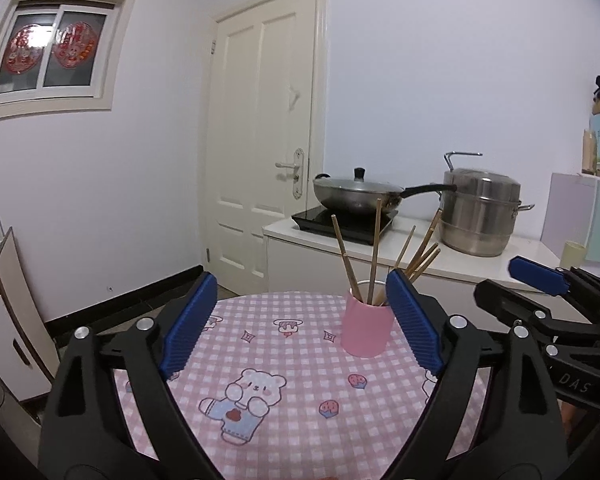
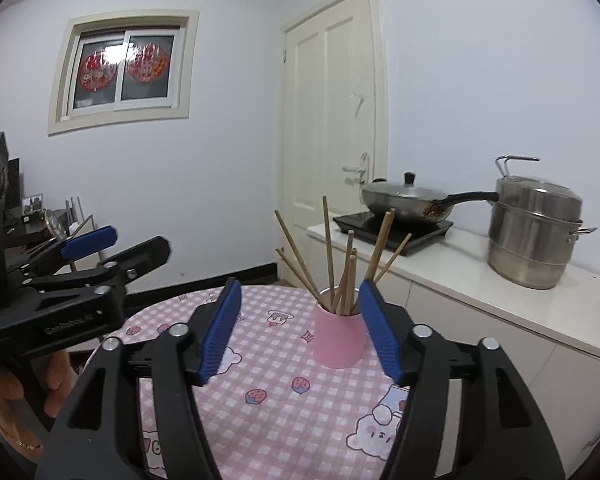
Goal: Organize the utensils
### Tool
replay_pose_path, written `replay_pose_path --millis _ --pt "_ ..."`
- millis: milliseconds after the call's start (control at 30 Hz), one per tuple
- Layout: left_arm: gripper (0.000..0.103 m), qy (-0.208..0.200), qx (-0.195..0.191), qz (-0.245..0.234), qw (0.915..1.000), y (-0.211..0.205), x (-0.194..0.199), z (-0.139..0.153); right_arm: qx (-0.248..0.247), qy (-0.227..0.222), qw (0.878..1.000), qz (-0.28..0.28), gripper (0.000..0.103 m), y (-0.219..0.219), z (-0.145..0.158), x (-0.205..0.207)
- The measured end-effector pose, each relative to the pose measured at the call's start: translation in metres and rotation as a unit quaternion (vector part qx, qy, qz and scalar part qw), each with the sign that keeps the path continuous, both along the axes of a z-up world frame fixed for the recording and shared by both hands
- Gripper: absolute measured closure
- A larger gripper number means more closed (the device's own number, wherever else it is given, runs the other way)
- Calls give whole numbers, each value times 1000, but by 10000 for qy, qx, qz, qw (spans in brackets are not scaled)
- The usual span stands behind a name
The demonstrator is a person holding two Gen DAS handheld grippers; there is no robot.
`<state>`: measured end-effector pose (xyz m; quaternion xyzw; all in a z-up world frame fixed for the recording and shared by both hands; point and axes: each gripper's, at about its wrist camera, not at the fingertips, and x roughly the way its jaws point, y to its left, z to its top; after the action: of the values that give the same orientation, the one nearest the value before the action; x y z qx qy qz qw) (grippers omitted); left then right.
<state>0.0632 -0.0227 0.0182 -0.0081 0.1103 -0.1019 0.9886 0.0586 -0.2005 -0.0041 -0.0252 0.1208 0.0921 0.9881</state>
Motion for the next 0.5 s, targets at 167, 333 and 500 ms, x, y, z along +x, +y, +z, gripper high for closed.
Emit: replay_pose_path --millis 167,333,500 --pt "13 -127 -103 28 9999 9 -23 -2 66 -188 9997 -102 32 2 -3 -15" --pt "13 -237 -142 76 9996 15 -38 -4 28 -419 9990 -139 21 7 -3 -30" --pt "13 -393 -110 199 9990 18 -50 -5 84 -464 9988 -89 16 9 -5 -39"
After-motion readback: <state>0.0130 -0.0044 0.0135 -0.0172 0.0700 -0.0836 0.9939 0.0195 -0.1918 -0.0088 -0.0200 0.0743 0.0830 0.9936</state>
